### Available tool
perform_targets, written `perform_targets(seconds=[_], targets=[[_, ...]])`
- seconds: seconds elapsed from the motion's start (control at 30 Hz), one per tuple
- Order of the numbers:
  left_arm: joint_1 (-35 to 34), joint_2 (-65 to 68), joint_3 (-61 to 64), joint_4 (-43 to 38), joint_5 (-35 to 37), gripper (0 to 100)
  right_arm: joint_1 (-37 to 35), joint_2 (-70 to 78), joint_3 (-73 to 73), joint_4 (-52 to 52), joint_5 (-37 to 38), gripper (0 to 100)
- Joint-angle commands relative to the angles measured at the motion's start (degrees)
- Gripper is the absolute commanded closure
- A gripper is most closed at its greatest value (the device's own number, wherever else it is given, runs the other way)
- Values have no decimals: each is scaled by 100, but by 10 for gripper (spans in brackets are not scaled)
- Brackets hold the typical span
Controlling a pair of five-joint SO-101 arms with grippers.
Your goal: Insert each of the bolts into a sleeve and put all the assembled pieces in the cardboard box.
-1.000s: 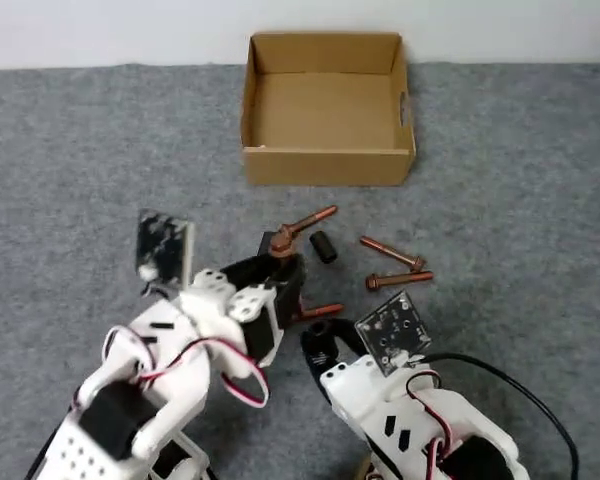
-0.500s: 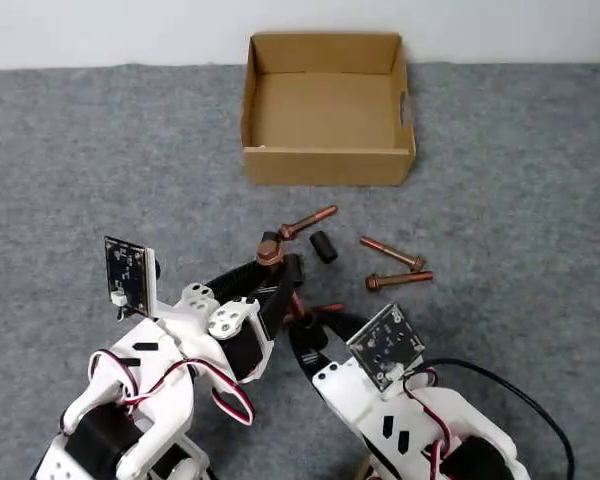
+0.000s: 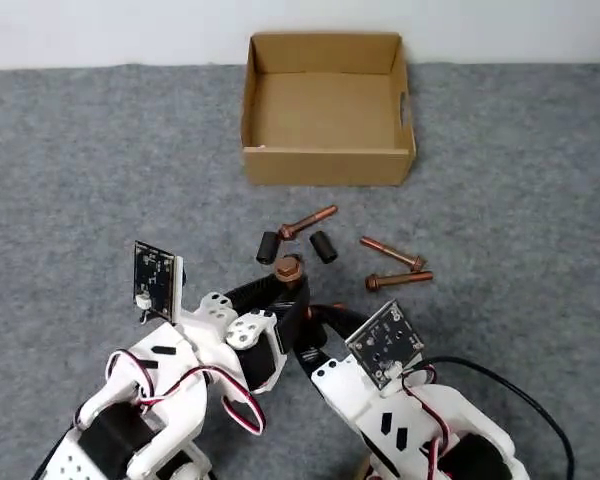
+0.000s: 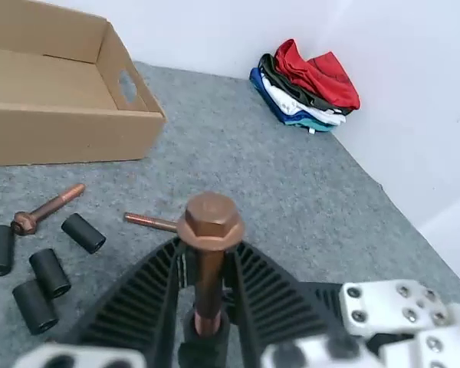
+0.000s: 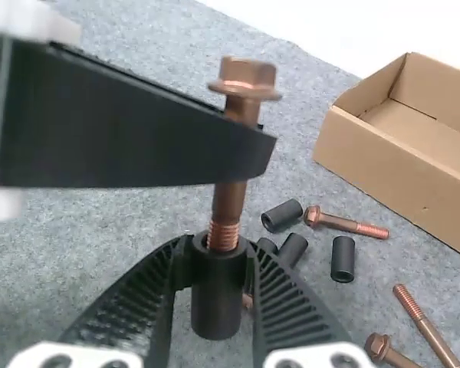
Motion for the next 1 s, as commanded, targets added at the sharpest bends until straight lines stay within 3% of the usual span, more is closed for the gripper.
perform_targets(seconds=[0.0,0.3,0.5,0.57,0.8,0.97], targets=[[88,-18,-22,334,26,995,-40,-31,-70,-154,70,989],[492,-9,-13,1635,-1125,981,-31,-31,-70,-163,70,989],[492,-9,-40,2022,-1169,727,-22,-31,-70,-163,70,989],[475,-9,-101,2180,-1169,685,-13,-40,-70,-163,79,989],[404,-9,-1015,2593,-1169,684,-4,-40,-44,-154,79,989],[-123,-44,-1446,2769,-1600,730,259,-31,-44,-154,35,989]])
